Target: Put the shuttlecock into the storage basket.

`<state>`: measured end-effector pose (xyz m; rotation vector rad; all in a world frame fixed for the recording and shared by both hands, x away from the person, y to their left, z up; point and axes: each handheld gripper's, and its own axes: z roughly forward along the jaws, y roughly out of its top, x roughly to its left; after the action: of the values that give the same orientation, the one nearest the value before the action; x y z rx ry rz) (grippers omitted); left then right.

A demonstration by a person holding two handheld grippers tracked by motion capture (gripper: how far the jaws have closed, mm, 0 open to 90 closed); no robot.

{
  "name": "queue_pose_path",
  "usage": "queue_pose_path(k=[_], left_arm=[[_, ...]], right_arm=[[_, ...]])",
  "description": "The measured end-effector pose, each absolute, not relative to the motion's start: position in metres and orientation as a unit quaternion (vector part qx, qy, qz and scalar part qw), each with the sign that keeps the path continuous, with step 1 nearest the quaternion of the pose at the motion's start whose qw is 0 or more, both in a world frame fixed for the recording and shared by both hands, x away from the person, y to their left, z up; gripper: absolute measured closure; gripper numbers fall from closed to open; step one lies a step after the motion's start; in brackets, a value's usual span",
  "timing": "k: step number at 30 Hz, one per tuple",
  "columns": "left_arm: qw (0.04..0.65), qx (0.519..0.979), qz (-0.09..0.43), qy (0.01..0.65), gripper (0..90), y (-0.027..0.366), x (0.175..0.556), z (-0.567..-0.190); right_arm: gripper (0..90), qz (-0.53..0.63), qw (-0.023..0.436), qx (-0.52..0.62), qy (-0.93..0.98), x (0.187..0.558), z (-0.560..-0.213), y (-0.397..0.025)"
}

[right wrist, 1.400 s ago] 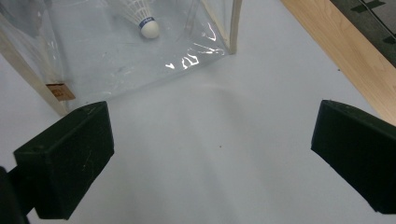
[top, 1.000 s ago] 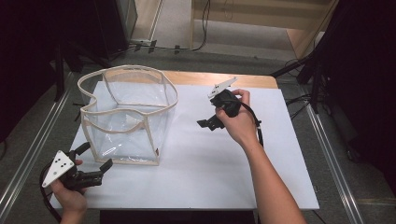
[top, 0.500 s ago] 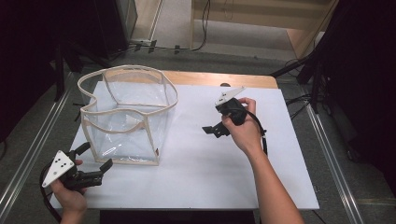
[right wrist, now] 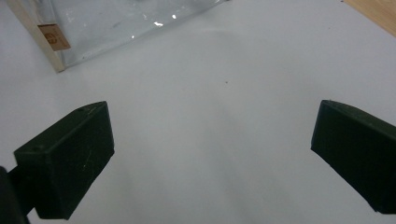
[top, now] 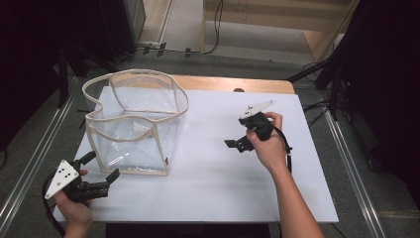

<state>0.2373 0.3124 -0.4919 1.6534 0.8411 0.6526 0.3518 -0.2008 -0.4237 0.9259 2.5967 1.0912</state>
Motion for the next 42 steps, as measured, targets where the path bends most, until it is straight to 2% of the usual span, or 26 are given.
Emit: queue_pose_path(k=[42], left_arm=[[0.552, 0.701, 0.278, 0.357, 0.1, 0.312, 0.237, -0.492]], right_arm=[[0.0, 0.383, 0.100, 0.385, 0.834, 0.306, -0.471, -0.263]])
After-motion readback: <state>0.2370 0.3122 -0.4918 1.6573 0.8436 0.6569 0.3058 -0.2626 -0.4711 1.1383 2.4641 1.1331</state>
